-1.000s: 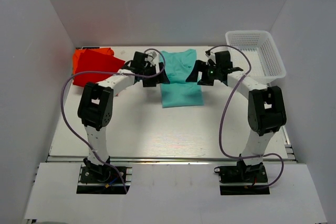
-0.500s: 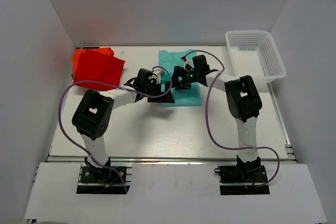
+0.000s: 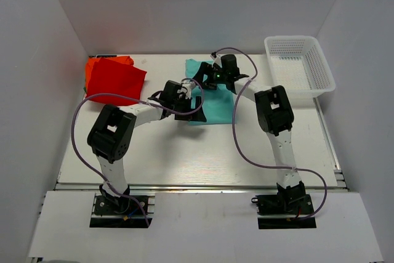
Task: Fold and stack the t-shirts
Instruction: Fold the folded rectangular tshirt in 1/3 of the way, then grab one side of the 2/3 rectangular tshirt with both arms
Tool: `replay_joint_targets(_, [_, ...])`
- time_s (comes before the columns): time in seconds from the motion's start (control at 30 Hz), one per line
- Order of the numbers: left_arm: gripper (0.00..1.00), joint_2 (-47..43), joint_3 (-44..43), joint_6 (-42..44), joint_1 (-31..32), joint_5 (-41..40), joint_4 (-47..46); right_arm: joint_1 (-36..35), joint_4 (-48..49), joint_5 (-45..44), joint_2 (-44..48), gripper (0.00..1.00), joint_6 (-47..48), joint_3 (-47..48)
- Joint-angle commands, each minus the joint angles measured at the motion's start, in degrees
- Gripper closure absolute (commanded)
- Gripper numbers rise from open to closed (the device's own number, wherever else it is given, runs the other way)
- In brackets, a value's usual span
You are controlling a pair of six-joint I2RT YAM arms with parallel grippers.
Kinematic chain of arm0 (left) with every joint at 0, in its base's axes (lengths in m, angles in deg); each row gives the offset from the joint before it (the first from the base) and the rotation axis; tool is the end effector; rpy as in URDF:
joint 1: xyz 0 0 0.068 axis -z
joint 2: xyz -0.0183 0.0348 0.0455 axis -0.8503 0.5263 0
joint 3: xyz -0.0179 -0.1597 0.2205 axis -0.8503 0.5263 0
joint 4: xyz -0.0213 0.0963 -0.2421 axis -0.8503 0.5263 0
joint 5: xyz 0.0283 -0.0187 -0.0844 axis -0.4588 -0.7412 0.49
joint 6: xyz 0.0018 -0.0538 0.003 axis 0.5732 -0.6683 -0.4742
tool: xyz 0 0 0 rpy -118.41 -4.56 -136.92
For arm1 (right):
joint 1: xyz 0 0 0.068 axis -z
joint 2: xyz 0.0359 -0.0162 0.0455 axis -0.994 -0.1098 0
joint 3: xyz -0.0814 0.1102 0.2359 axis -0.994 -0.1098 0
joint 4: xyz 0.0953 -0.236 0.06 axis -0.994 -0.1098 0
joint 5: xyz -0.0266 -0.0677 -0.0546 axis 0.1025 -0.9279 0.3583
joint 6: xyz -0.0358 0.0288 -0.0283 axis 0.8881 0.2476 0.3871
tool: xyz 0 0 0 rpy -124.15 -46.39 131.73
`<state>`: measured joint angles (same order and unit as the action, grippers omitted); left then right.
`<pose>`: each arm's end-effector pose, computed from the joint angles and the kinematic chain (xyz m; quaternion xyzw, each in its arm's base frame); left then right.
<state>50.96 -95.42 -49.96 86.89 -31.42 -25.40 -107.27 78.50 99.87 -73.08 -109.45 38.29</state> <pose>0.3337 -0.1999 0.1612 0.1351 0.9080 -0.3311 0.2182 0.4871 0.2345 0.1608 -0.0782 0.8186 0.4674 0.3245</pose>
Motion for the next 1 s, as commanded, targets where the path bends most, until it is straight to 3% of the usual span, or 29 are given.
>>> replay_joint_targets(0.0, [0.0,-0.6,-2.4,1.3,0.3,-1.2,1.8,0.5,-0.2,-3.7,-3.1,0.1,-0.7,7.1])
replay_joint_targets(0.23, [0.0,-3.7,-0.6,2.3,0.3,-5.1,5.3,1.3,2.2,-4.5,-1.0,0.1,1.3,10.4])
replay_joint_targets(0.4, [0.0,-6.8,0.0,2.3,-0.3,-9.4,7.6,1.8,-0.3,-6.1,8.7,0.1,8.0,5.0])
replay_joint_targets(0.5, [0.0,-7.3,0.5,1.8,-1.0,-10.9,9.0,2.7,-1.6,-7.5,16.8,0.1,9.8,-4.7])
replay_joint_targets(0.53, [0.0,-7.3,0.5,1.3,-1.0,-12.3,9.6,3.1,-1.3,-7.7,20.6,0.1,9.0,-13.7])
replay_joint_targets(0.7, [0.0,-4.7,-2.6,1.3,-1.0,-17.2,13.4,5.5,0.4,-13.1,35.5,0.1,9.2,-35.2])
replay_joint_targets(0.8, [0.0,-2.0,-3.4,1.3,-1.0,-16.6,13.4,6.3,-8.0,-14.5,38.1,0.1,13.1,-39.9])
replay_joint_targets(0.93, [0.1,-0.5,-3.4,1.3,-0.5,-16.6,12.9,7.7,-14.7,-18.4,39.1,0.1,14.8,-42.5])
replay_joint_targets(0.97, [0.2,0.1,-3.4,1.3,-0.5,-16.6,12.9,8.0,-14.9,-18.9,39.6,0.1,14.2,-44.6])
